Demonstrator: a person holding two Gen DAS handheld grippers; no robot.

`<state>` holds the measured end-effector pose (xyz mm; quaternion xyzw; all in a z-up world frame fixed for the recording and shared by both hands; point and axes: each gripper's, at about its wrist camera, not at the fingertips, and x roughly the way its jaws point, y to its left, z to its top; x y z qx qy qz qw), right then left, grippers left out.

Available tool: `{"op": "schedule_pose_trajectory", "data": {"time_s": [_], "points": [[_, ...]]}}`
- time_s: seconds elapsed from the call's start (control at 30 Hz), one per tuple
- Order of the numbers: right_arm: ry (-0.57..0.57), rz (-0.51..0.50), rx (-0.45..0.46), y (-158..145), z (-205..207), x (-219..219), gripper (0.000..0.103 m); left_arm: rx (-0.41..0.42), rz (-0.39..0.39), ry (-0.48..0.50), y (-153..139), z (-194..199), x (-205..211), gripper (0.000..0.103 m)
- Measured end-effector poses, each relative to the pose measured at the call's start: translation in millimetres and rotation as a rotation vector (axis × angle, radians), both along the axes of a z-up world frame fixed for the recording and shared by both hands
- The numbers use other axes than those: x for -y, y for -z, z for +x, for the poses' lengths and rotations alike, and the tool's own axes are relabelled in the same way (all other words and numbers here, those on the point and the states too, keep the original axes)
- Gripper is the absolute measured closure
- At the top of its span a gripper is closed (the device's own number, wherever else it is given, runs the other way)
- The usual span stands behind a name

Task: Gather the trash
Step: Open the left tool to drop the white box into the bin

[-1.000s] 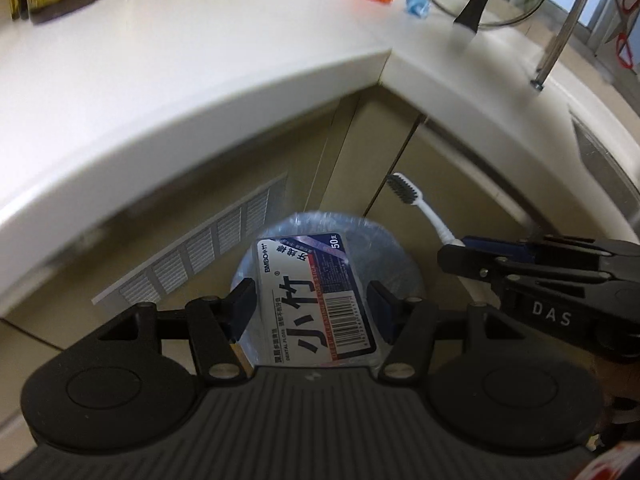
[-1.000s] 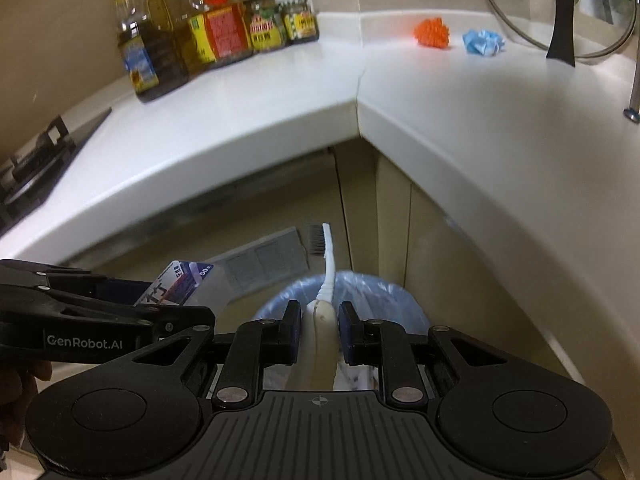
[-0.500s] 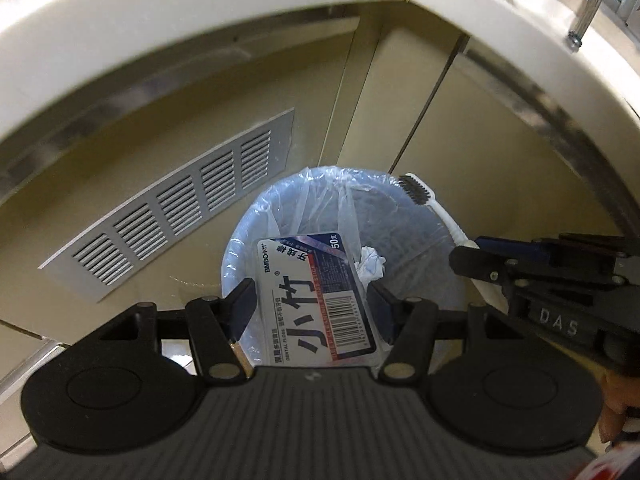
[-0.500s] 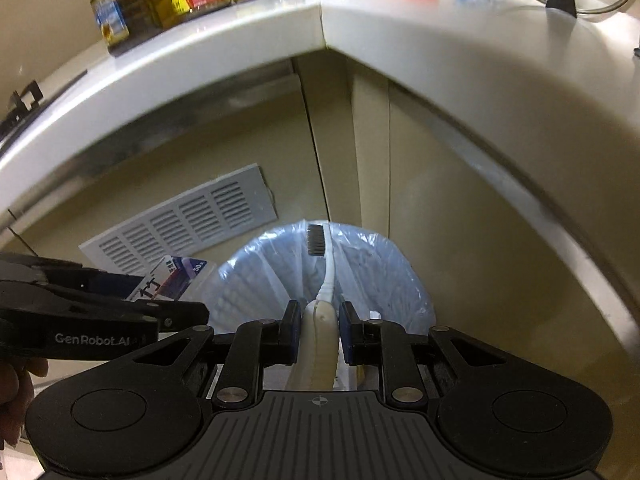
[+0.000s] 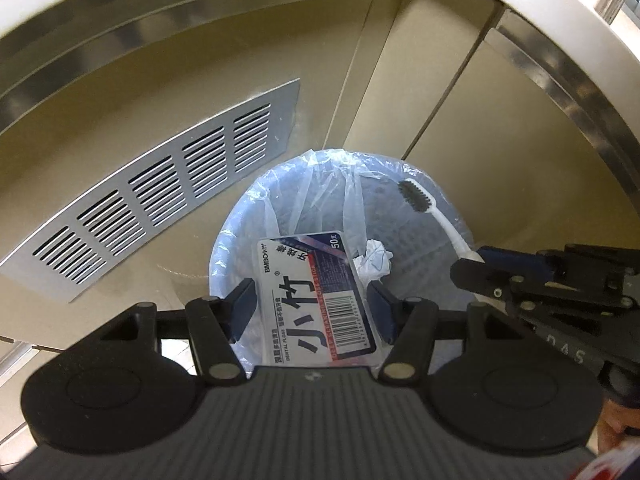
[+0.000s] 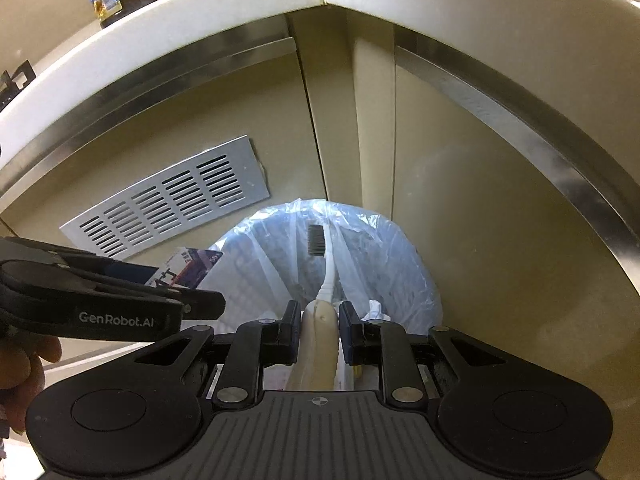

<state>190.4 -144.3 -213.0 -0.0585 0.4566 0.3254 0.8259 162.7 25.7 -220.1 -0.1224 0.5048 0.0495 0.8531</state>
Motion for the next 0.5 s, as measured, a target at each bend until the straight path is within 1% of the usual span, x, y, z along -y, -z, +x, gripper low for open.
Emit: {"op": "schedule_pose_trajectory", "data": {"time_s": [0.5], "points": [[-0.001, -0.007, -0.012, 6, 5, -4, 0.083, -0.017, -0.007, 0.010, 10, 13, 2, 0.045]]}}
